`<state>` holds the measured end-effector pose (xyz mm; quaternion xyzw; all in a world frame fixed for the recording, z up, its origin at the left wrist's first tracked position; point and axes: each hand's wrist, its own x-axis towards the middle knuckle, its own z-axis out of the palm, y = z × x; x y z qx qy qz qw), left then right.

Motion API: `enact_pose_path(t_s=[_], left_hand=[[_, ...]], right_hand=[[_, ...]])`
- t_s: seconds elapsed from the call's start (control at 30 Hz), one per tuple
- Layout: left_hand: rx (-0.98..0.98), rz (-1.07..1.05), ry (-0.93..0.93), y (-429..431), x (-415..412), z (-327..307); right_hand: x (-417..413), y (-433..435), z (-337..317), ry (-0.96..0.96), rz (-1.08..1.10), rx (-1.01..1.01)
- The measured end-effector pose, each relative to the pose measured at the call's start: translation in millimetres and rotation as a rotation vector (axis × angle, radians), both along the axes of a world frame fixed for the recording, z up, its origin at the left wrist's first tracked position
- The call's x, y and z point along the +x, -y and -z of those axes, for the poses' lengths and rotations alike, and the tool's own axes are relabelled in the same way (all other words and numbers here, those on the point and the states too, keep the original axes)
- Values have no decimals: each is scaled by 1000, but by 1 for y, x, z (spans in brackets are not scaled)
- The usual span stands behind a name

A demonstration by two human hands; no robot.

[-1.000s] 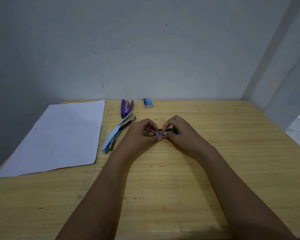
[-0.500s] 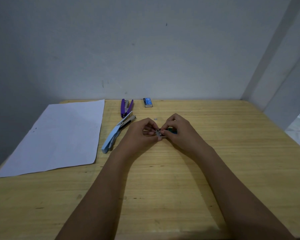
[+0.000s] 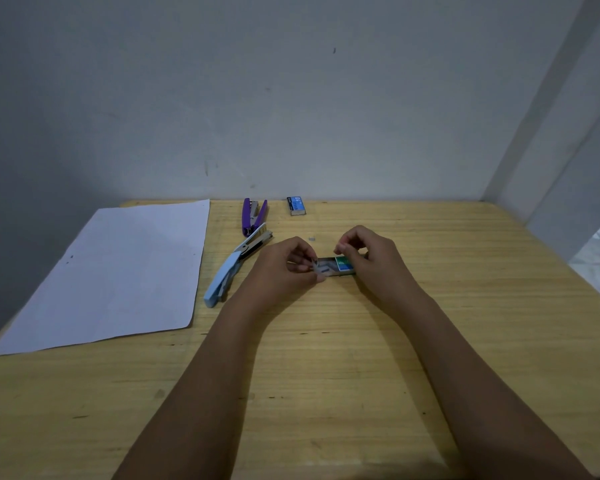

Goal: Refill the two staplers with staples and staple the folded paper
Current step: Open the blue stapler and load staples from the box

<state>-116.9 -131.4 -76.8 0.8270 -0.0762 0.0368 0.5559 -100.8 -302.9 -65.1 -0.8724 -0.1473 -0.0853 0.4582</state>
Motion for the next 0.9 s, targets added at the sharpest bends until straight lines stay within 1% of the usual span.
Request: enact_pose_path(t_s=[0.1, 0.23, 0.47, 0.57, 0.63, 0.7, 0.8, 0.9], left_hand=[[14, 2, 17, 0, 0, 0], [44, 20, 46, -2, 3, 0], [193, 18, 113, -2, 5, 3], [243, 25, 138, -2, 5, 2], [276, 43, 154, -2, 6, 4], [297, 66, 161, -2, 7, 5], [346, 75, 170, -3, 9, 7], [416, 109, 189, -3, 10, 7]], right_hand=[[3, 10, 1, 30, 101, 54], [8, 34, 9, 33, 199, 13], [11, 44, 15, 5, 238, -16], [8, 43, 13, 45, 246, -63], [4, 43, 9, 63, 226, -47], [-2, 41, 6, 40, 153, -47], [-5, 37, 6, 17, 12, -136], [-3, 32, 8, 40, -31, -206]])
